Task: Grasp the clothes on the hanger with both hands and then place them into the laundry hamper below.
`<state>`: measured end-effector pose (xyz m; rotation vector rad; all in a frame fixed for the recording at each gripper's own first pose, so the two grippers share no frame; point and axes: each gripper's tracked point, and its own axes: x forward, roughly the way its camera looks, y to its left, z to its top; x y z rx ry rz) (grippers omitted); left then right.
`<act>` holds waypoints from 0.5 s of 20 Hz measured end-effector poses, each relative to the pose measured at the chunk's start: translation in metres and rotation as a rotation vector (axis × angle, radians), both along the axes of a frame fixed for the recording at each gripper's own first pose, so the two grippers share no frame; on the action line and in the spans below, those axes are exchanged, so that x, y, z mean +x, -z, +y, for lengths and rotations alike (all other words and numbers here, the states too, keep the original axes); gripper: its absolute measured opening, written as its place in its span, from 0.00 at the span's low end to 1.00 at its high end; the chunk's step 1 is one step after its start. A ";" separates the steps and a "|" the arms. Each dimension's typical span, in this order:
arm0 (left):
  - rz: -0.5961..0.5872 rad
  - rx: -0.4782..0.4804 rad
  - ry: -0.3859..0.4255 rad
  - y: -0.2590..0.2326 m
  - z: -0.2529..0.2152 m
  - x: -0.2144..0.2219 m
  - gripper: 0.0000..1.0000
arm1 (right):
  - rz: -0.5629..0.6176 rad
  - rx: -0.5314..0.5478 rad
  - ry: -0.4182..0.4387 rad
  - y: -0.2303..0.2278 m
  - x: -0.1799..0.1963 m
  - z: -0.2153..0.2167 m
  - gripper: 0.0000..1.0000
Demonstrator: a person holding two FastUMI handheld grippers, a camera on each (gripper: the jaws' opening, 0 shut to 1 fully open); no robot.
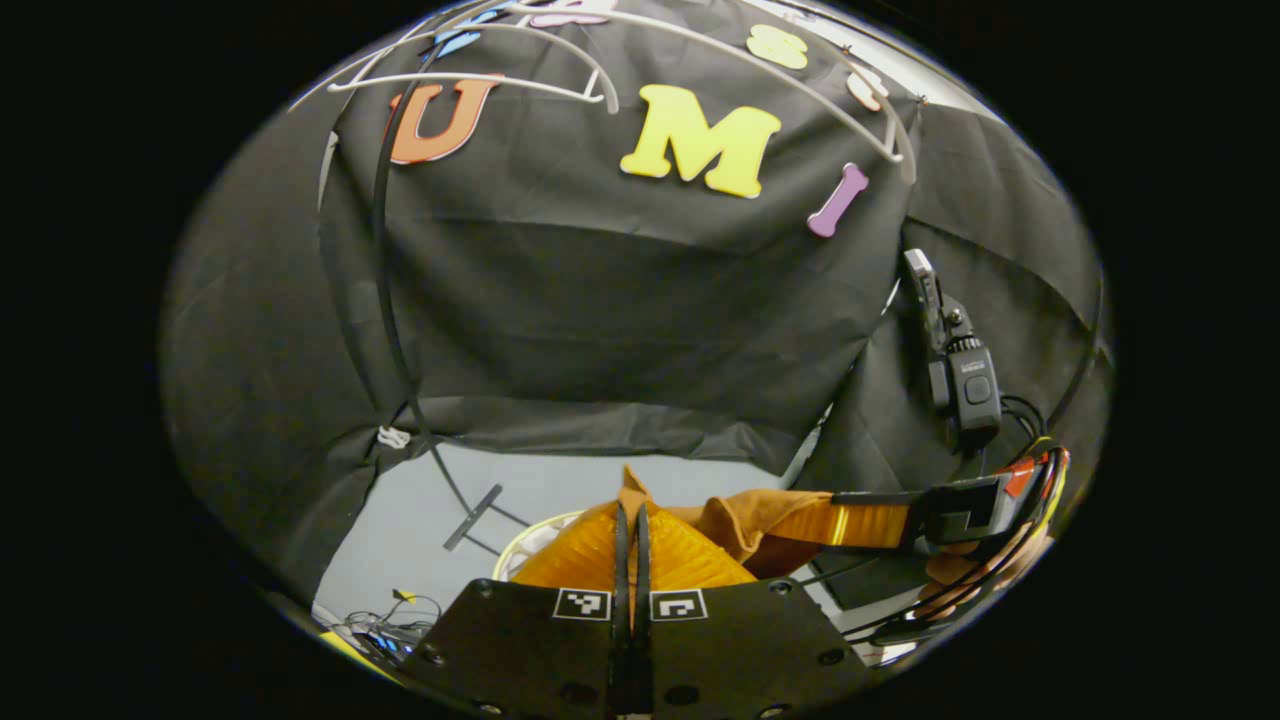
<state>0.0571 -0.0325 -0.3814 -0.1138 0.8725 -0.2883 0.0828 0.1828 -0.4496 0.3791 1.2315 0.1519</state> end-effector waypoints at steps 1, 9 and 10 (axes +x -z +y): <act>0.011 0.002 -0.001 0.003 0.000 0.000 0.01 | 0.033 -0.045 -0.017 0.013 -0.009 -0.005 0.07; 0.159 0.097 -0.050 0.036 0.029 -0.025 0.03 | 0.020 -0.154 -0.019 0.002 -0.021 -0.027 0.40; 0.186 0.103 -0.062 0.042 0.033 -0.028 0.08 | 0.007 -0.166 -0.006 -0.002 -0.021 -0.031 0.47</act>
